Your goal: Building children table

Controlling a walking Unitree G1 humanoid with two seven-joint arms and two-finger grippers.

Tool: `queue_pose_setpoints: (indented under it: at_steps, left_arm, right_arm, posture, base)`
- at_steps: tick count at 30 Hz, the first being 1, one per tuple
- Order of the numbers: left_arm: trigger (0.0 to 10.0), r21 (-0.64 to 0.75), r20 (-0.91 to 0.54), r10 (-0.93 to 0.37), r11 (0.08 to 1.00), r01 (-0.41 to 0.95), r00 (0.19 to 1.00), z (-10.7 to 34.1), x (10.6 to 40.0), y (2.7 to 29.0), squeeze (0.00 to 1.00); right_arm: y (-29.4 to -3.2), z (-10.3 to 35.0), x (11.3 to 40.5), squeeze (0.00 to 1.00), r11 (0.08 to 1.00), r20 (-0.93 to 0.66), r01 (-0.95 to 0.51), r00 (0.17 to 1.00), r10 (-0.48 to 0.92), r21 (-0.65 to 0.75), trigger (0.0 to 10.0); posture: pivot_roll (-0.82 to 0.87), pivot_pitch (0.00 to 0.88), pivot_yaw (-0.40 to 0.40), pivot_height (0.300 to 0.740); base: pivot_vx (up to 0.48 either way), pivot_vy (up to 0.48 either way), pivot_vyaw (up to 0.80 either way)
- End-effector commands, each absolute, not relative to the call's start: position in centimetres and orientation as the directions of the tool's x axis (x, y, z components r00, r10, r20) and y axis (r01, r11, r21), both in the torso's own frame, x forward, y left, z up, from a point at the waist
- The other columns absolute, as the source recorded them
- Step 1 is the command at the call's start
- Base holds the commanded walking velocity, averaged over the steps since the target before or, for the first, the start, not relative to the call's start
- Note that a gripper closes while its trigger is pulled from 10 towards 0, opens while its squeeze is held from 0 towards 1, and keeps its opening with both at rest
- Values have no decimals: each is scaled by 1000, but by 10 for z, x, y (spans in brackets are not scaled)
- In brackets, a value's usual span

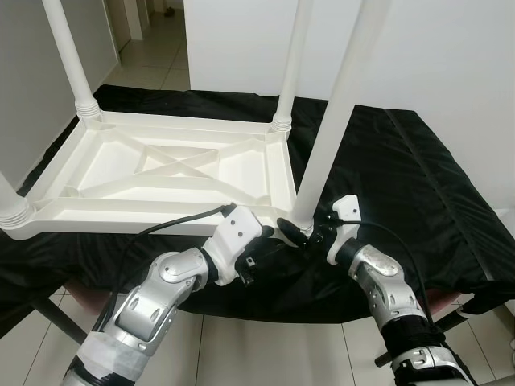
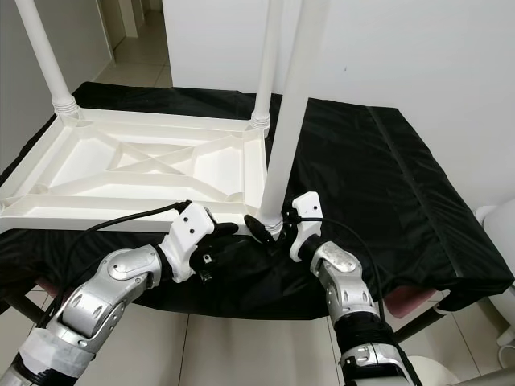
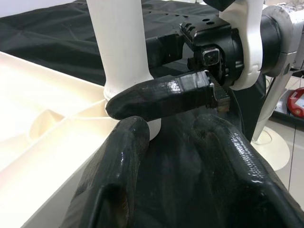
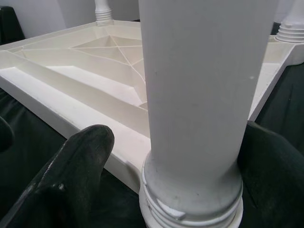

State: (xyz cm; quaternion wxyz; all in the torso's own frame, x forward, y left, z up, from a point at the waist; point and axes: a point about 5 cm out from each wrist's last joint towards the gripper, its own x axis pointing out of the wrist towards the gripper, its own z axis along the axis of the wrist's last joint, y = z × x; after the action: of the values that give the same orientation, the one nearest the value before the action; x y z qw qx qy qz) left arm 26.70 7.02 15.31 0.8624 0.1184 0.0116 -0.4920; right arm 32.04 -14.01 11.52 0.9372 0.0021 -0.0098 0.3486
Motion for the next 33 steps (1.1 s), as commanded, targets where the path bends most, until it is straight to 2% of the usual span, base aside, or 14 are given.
queue_pose_setpoints:
  at_steps: [1, 13, 25, 26, 27, 28, 29, 30, 33]
  left_arm:
    - [10000, 181, -156, -898, 385, 905, 412, 154, 260, 66, 0]
    - [10000, 187, -167, -907, 355, 916, 386, 154, 259, 62, 0]
    - [10000, 191, -159, -903, 369, 910, 399, 155, 260, 60, 0]
    - [10000, 191, -159, -903, 370, 909, 400, 155, 260, 60, 0]
    - [10000, 191, -159, -902, 370, 909, 401, 155, 260, 59, 0]
    - [10000, 191, -159, -902, 370, 909, 401, 155, 260, 59, 0]
    - [10000, 191, -158, -902, 372, 908, 402, 155, 260, 59, 0]
    - [10000, 191, -157, -902, 372, 908, 403, 155, 260, 59, 0]
    - [10000, 191, -155, -902, 373, 908, 403, 155, 260, 58, 0]
  right_arm:
    - [-137, 101, 316, 0, 735, -45, -677, 734, 678, 23, 10000]
    - [-151, 120, 333, 0, 755, -10, -653, 757, 654, -68, 10000]
    - [-140, 131, 341, 0, 733, 24, -672, 735, 677, -103, 10000]
    - [-140, 131, 342, 0, 731, 21, -674, 733, 680, -106, 7843]
    - [-140, 131, 342, 0, 728, 18, -677, 731, 682, -110, 6549]
    - [-140, 131, 342, 0, 728, 18, -677, 731, 682, -110, 6549]
    - [-141, 130, 343, 0, 726, 14, -679, 729, 684, -113, 510]
    - [-141, 129, 343, 0, 724, 11, -681, 728, 686, -110, 0]
    - [-143, 128, 342, 0, 724, 5, -682, 727, 686, -105, 0]
  posture:
    - [35, 39, -44, 740]
    - [35, 35, -33, 740]
    - [39, 34, -39, 740]
    - [39, 34, -40, 740]
    - [39, 34, -41, 740]
    - [39, 34, -41, 740]
    - [38, 33, -44, 740]
    - [38, 33, -44, 740]
    - [37, 34, -45, 740]
  base:
    - [0, 0, 0]
    - [0, 0, 0]
    - [0, 0, 0]
    - [0, 0, 0]
    - [0, 0, 0]
    - [0, 0, 0]
    - [0, 0, 0]
    - [0, 0, 0]
    - [0, 0, 0]
